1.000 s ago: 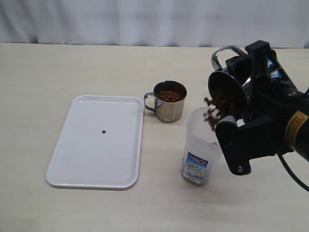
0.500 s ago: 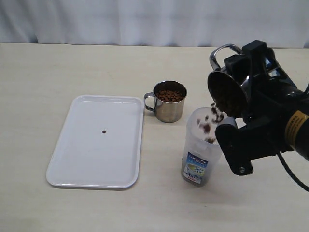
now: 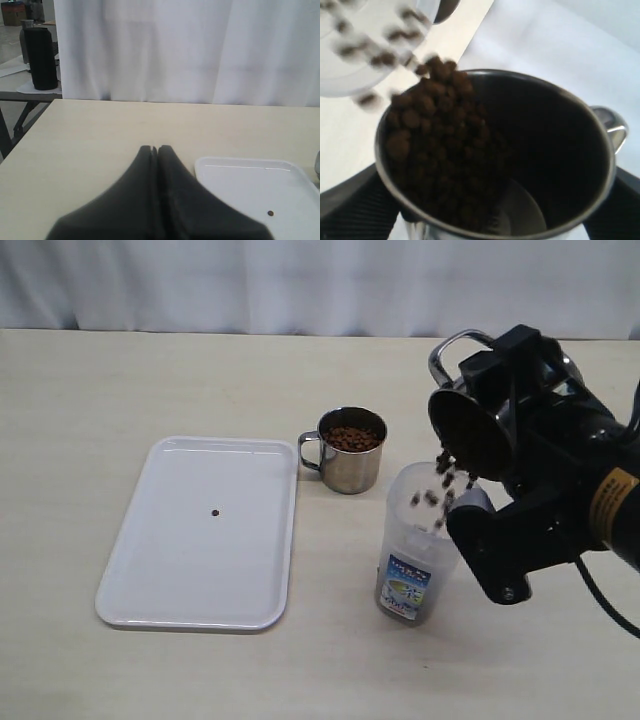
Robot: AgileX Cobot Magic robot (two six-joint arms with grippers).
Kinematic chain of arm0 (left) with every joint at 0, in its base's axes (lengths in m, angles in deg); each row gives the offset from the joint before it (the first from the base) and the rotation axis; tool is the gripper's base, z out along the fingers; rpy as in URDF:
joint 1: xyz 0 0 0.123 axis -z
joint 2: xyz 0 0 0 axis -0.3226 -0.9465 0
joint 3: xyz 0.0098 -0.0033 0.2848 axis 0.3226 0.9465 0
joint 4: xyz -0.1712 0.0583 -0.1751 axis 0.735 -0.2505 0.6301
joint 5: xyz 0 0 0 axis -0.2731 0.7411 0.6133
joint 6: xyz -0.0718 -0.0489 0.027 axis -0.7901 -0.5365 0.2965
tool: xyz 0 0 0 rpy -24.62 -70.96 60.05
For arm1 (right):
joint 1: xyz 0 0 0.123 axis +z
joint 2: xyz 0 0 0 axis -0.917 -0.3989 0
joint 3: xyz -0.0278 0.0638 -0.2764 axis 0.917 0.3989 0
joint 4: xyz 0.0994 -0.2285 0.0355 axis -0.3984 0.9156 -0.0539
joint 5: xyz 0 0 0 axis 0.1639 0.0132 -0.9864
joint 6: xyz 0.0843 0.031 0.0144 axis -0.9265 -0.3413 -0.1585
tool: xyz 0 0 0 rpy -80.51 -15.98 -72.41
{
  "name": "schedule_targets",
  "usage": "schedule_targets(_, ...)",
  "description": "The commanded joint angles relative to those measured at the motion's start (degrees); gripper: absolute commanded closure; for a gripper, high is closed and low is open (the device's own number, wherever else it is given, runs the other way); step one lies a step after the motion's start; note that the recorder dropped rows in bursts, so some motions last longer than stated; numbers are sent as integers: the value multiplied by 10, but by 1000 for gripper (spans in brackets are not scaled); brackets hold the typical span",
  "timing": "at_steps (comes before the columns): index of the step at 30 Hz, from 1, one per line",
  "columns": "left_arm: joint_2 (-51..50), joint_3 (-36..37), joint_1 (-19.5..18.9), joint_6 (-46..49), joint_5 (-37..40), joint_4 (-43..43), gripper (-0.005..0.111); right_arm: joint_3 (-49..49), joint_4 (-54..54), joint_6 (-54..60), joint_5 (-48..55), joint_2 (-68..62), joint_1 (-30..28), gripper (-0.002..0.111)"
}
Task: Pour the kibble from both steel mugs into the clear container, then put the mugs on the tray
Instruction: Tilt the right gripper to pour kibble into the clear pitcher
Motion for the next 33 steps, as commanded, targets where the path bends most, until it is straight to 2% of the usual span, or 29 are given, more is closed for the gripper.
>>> schedule_targets(1,1,2,-1,0,-4,-2,107,-2,19,13,2,1,2,104)
schedule_targets(33,1,2,-1,0,-4,-2,107,-2,1,45,0,1,2,104)
